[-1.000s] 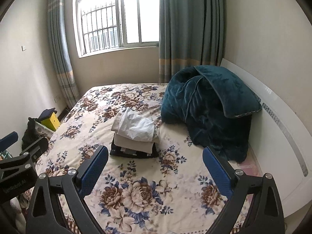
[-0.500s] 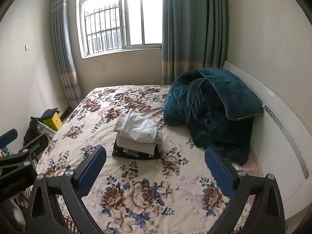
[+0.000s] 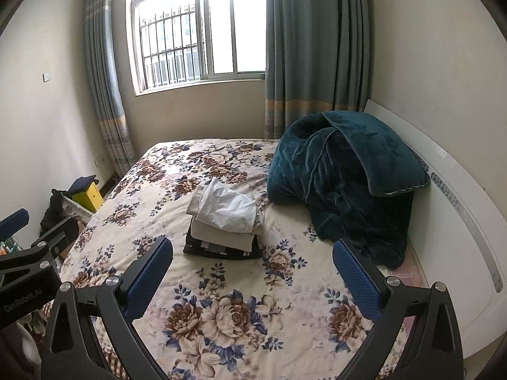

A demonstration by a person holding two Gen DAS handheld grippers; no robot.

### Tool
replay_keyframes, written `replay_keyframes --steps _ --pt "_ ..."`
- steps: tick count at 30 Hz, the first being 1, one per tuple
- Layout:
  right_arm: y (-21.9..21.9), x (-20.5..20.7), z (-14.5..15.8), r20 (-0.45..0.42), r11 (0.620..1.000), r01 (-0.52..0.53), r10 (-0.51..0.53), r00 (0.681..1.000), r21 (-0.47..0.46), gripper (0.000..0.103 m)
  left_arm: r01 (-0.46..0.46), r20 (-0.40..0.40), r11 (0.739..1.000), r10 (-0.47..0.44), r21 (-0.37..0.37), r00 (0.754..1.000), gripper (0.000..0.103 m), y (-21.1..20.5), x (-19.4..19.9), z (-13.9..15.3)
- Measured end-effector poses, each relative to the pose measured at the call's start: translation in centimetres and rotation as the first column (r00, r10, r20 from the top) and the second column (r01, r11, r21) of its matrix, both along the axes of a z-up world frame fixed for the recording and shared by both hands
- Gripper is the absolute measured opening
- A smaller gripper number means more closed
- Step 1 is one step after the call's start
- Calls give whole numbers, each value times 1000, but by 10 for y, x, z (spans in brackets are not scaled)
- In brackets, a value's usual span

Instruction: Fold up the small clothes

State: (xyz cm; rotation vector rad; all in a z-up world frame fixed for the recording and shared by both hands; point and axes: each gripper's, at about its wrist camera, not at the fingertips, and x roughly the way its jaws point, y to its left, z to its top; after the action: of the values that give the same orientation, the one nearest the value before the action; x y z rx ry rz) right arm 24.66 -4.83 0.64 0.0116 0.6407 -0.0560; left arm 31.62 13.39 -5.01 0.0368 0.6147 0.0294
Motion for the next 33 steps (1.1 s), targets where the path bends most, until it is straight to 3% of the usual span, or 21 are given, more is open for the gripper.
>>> replay_keyframes --steps 33 --pt "-4 3 3 9 1000 -10 9 1000 12 102 -6 -8 1000 6 1 1000 103 0 -1 0"
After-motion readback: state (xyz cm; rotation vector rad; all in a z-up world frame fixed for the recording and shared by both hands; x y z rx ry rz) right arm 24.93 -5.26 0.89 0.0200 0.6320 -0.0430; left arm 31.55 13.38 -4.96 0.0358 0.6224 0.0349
